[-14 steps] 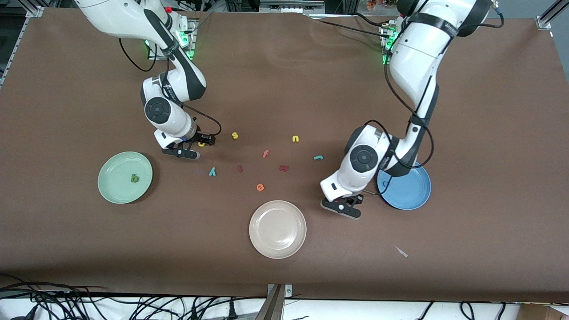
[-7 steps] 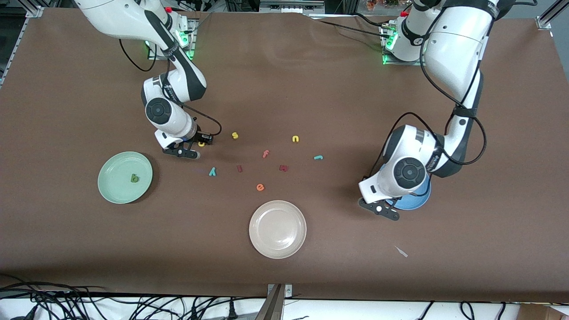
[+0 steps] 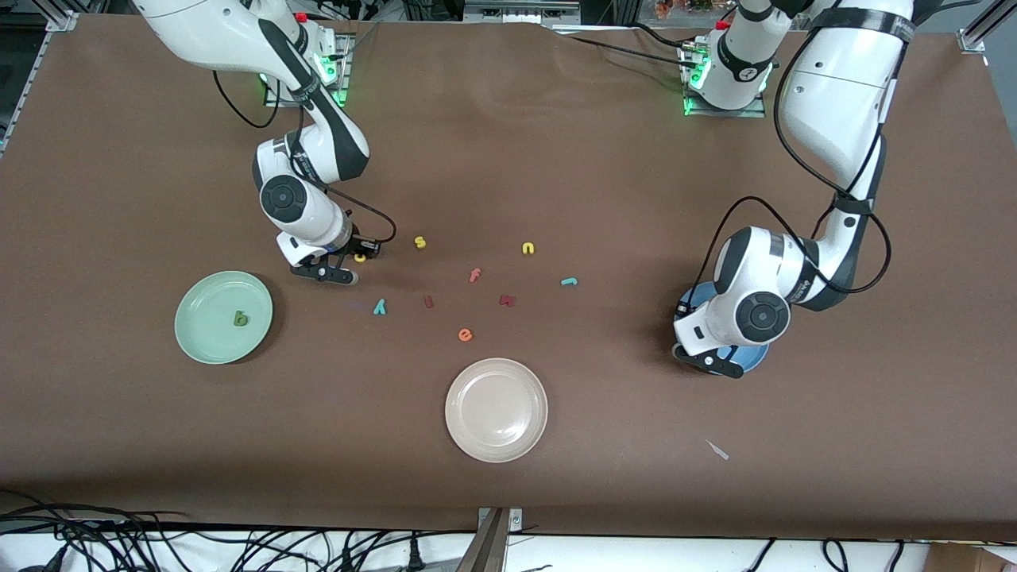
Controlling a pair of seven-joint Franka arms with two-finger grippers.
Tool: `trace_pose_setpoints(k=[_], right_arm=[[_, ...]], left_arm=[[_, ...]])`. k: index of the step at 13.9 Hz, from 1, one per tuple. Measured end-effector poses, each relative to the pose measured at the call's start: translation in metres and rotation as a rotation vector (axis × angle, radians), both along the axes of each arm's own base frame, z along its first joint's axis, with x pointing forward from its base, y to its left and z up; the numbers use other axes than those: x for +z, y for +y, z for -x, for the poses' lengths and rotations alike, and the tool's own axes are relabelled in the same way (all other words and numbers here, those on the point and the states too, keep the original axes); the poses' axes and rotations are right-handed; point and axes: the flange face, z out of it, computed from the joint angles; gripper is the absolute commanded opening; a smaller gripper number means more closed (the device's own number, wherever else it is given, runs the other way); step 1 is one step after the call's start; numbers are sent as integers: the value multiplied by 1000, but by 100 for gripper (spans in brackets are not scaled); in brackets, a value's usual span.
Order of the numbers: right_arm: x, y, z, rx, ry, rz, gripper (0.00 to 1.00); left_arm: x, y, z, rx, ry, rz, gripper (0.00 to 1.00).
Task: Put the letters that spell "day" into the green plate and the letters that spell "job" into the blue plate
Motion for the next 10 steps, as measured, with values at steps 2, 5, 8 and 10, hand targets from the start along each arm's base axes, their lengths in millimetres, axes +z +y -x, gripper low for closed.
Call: trace_pose_setpoints(k=[2, 5, 8, 10], right_arm=[[1, 0, -1, -1, -3, -1, 27], [1, 0, -1, -1, -4, -1, 23], [1, 0, -1, -1, -4, -1, 20], [3, 0, -4, -3, -11, -3, 19]], left_arm=[[9, 1, -2, 1, -14, 4, 100], [37, -19, 0, -21, -30, 20, 100], [66, -85, 20, 35, -43, 27, 100], [71, -138, 42, 130, -44, 24, 100]])
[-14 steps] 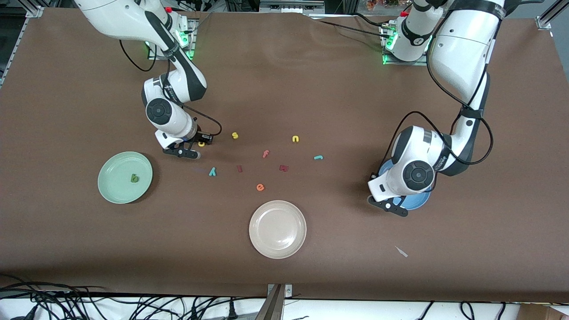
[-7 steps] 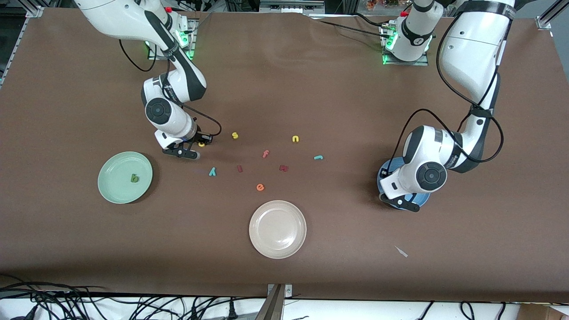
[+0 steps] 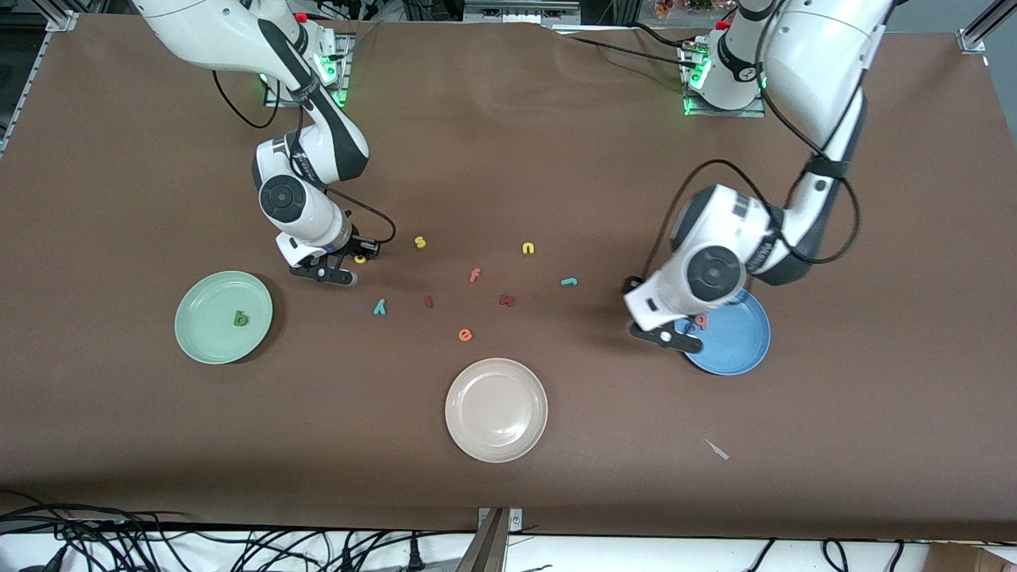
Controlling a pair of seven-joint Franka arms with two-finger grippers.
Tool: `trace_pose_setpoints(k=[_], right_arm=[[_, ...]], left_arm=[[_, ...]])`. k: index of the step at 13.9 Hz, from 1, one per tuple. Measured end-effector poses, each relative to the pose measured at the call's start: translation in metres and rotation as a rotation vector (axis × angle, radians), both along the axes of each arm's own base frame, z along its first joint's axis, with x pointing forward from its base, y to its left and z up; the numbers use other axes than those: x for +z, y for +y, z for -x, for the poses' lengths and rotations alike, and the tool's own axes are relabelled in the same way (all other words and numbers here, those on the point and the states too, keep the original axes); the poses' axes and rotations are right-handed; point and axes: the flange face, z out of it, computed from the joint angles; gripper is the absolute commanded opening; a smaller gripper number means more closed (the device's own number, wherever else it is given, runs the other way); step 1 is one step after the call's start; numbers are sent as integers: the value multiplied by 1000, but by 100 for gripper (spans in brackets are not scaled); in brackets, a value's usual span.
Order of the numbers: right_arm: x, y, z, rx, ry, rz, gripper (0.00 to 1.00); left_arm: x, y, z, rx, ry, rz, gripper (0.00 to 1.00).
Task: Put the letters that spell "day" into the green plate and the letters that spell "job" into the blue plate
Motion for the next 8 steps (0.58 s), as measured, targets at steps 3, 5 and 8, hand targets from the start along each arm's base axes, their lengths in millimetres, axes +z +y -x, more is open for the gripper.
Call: trace_pose_setpoints(k=[3, 5, 8], right_arm=[[8, 1, -10, -3, 0, 2, 17], [21, -4, -25, 4, 11, 22, 17], [47, -28, -58, 57, 5, 63, 17]], left_arm=[[-6, -55, 28, 122, -24, -16, 100], [-15, -76, 38, 251, -48, -26, 100], [-35, -98, 49, 474, -61, -54, 100]])
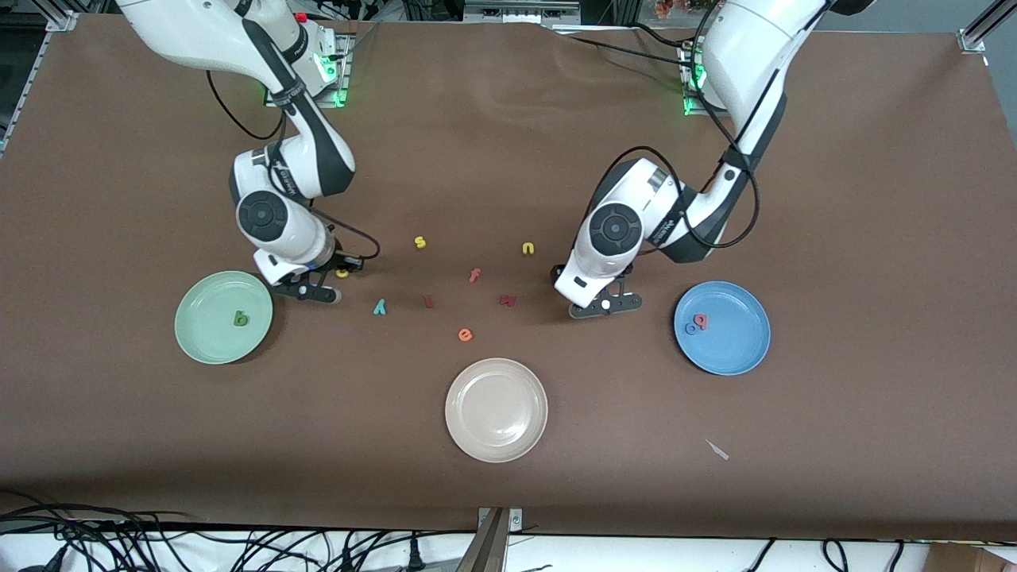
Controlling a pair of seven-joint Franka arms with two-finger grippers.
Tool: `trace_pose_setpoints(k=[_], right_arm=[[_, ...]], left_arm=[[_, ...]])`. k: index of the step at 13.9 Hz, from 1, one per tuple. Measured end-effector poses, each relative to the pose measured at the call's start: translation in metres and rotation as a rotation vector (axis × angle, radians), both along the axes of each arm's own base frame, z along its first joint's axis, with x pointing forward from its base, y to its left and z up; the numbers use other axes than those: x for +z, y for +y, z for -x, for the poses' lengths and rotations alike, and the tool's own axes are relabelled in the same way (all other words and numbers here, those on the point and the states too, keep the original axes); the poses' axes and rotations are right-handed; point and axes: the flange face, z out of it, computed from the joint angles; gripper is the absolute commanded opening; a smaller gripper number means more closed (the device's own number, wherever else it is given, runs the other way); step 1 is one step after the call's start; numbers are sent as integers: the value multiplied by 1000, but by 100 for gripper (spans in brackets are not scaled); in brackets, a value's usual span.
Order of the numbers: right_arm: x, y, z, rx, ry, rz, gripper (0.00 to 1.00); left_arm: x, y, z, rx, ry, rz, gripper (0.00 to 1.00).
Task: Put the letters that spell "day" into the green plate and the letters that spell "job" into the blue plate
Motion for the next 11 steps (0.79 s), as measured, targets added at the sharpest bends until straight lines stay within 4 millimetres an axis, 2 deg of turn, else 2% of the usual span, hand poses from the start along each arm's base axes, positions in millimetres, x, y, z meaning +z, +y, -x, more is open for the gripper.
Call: trace_pose_setpoints(k=[3, 8, 9, 11], right_arm=[[14, -41, -23, 91, -7, 14, 17], [19, -114, -44, 217, -11, 28, 19], [18, -126, -48, 239, -11, 26, 25], [16, -149, -59, 275, -13, 22, 83]], left_arm=[[-13, -11, 6, 191, -6, -21, 100], [-25, -25, 19, 552, 6, -92, 100], [-25, -29, 22, 643, 5, -107, 100], [-25, -33, 24, 832, 3, -139, 100]])
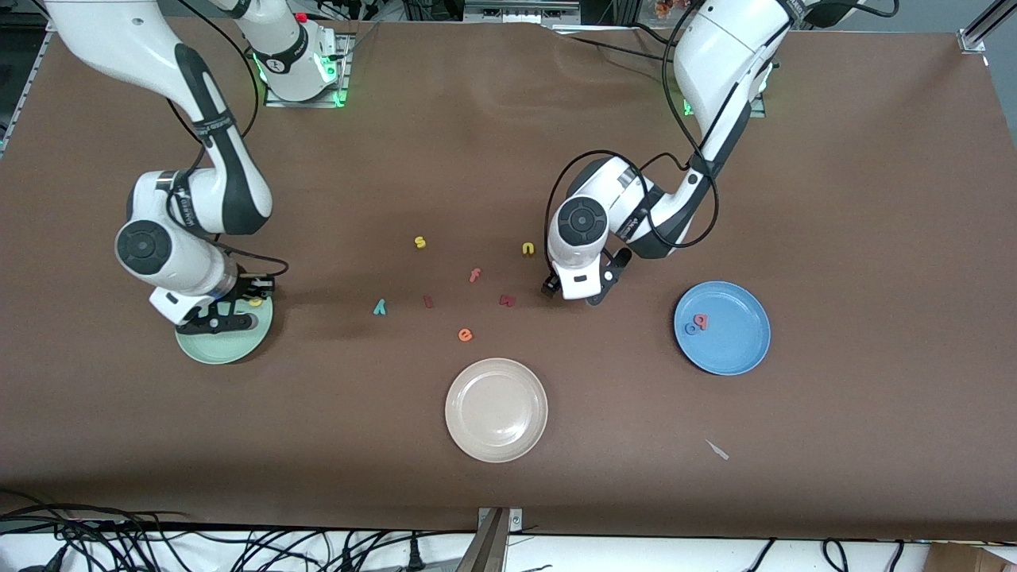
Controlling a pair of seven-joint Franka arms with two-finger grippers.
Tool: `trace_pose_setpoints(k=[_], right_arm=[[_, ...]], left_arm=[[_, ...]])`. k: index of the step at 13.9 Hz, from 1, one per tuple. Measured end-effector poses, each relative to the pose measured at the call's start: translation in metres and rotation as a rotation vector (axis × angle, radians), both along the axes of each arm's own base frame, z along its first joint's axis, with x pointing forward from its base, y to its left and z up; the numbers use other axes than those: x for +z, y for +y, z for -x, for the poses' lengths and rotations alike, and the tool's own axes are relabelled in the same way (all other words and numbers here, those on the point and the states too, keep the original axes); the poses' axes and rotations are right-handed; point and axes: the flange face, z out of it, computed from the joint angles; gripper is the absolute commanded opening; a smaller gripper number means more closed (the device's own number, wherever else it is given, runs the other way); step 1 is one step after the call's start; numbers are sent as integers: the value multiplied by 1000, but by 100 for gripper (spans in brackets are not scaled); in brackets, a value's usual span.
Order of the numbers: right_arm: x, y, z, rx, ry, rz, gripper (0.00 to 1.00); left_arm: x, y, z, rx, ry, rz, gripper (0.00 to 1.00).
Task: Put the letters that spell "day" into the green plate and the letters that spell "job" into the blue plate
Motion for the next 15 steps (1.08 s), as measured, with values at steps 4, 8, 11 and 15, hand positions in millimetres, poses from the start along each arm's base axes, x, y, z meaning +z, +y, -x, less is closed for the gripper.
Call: trace_pose_setpoints(k=[4, 8, 11, 15], right_arm=[[-5, -14, -13, 18, -6, -1, 100], [8, 17, -21, -22, -13, -13, 100], [14, 63, -21, -104, -23, -30, 100], [13, 123, -10, -200, -22, -53, 100]], left_arm=[[-1, 2, -6, 264, -23, -24, 98], [-11, 5, -8, 358, -27, -31, 78], [-27, 8, -5, 365, -13, -41, 61], [-28, 15, -13, 383, -30, -24, 8]])
